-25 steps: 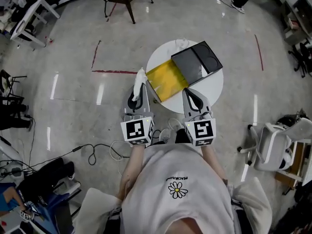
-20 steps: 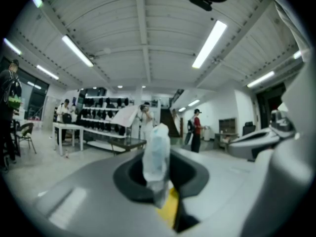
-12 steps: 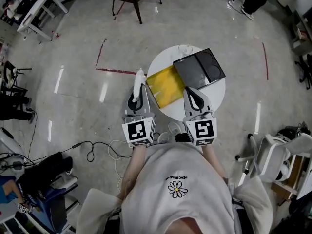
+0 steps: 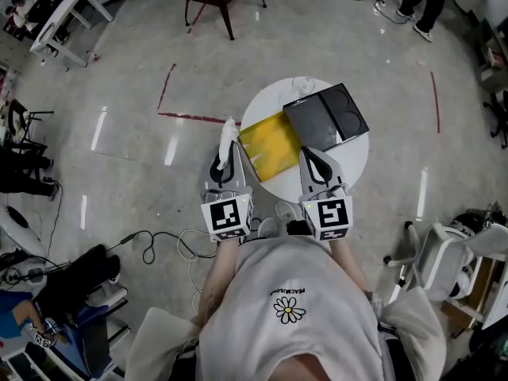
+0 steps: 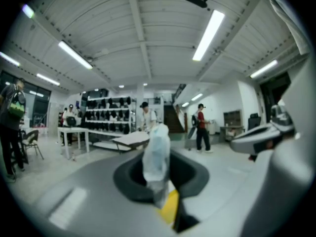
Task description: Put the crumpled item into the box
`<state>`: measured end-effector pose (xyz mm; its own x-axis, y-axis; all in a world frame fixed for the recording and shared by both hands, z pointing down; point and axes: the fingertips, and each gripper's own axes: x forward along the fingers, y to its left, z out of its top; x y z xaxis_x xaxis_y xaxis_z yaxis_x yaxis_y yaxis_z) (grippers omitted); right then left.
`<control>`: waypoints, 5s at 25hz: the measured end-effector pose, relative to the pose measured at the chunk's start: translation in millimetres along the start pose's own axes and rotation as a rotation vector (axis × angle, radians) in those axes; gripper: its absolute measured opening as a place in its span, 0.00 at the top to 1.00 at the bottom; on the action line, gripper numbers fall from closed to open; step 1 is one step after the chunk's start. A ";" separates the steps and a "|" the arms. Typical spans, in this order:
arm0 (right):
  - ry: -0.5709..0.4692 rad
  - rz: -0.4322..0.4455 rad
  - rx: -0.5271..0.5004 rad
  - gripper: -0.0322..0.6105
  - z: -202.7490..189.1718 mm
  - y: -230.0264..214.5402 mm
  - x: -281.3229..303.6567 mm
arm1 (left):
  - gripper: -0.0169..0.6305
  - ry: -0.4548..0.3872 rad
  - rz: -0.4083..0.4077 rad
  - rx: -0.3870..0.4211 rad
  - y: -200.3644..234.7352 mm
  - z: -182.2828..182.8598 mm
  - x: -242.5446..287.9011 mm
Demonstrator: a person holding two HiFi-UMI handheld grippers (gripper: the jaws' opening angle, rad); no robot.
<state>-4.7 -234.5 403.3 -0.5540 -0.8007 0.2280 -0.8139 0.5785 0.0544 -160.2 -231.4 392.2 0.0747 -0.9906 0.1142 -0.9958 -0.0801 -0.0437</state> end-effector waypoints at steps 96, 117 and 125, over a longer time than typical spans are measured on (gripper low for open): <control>-0.060 -0.161 0.077 0.95 6.0 -51.6 -31.7 | 0.72 0.090 -0.382 0.531 -66.8 80.9 118.4; -0.169 -0.040 -0.026 0.95 67.8 -11.2 -21.3 | 0.97 -0.208 -0.158 0.105 -42.0 114.8 -7.3; -0.175 -0.005 -0.008 0.95 69.1 0.5 -20.2 | 0.97 -0.112 -0.146 0.057 -41.2 75.4 -13.9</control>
<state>-6.1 -228.8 331.6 -0.5725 -0.8181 0.0551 -0.8157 0.5750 0.0625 -116.2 -222.6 317.6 0.2270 -0.9738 0.0121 -0.9696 -0.2272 -0.0915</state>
